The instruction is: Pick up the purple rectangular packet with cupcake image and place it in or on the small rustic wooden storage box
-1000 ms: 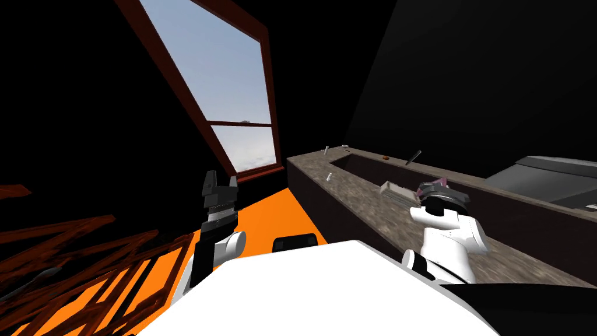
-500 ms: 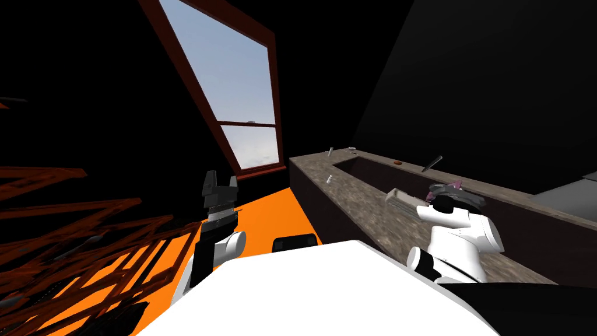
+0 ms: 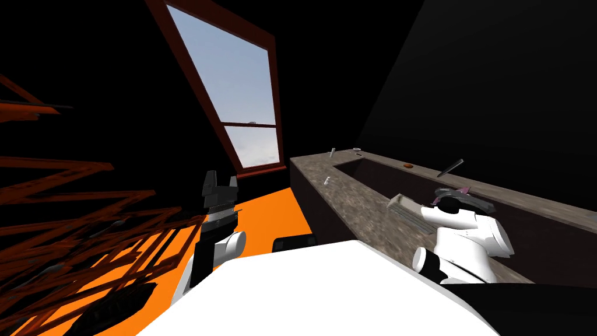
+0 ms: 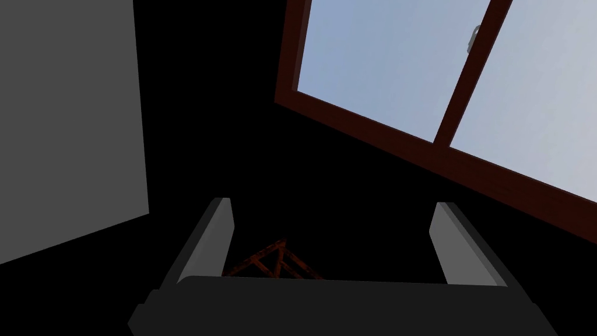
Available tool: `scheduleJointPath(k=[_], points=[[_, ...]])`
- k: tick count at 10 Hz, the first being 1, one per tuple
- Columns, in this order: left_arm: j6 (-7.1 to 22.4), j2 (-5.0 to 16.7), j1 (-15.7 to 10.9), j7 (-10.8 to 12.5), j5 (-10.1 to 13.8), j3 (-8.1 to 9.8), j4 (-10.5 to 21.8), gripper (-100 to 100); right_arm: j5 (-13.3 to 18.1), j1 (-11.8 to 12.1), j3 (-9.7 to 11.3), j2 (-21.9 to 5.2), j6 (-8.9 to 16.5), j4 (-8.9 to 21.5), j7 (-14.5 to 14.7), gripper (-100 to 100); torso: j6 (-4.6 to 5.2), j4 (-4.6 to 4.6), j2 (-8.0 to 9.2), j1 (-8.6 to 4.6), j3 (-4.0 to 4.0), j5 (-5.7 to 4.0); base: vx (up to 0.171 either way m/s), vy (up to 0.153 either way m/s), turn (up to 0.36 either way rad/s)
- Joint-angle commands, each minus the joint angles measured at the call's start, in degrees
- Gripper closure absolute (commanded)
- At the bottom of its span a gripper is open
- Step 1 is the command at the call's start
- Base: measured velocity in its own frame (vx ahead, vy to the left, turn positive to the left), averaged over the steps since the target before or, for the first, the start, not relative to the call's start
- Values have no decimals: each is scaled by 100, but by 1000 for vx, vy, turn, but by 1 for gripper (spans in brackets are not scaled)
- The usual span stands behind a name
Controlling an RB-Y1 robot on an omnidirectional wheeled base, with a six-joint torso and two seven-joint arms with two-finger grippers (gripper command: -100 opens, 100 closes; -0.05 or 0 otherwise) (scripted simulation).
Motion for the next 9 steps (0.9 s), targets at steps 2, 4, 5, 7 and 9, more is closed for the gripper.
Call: scheduleJointPath(k=[2,4,5,7,9], points=[[0,-1,0,0,0,-1,0,0,0,0,0,0,-2,0,0,-100,0,1,2,28,2,8,1,-13,1],[0,-1,0,0,0,-1,0,0,0,0,0,0,-2,0,0,-100,0,1,4,43,2,12,0,0,0],[0,-1,0,0,0,-1,0,0,0,0,0,0,-2,0,0,-100,0,1,4,45,3,13,0,0,0],[0,-1,0,0,0,-1,0,0,-94,-65,49,-247,204,0,0,-100,0,1,4,46,3,13,-36,14,45],[0,-1,-2,0,0,-2,0,0,-187,-129,99,-494,411,1,0,-100,0,9,40,64,23,19,-119,54,70]])
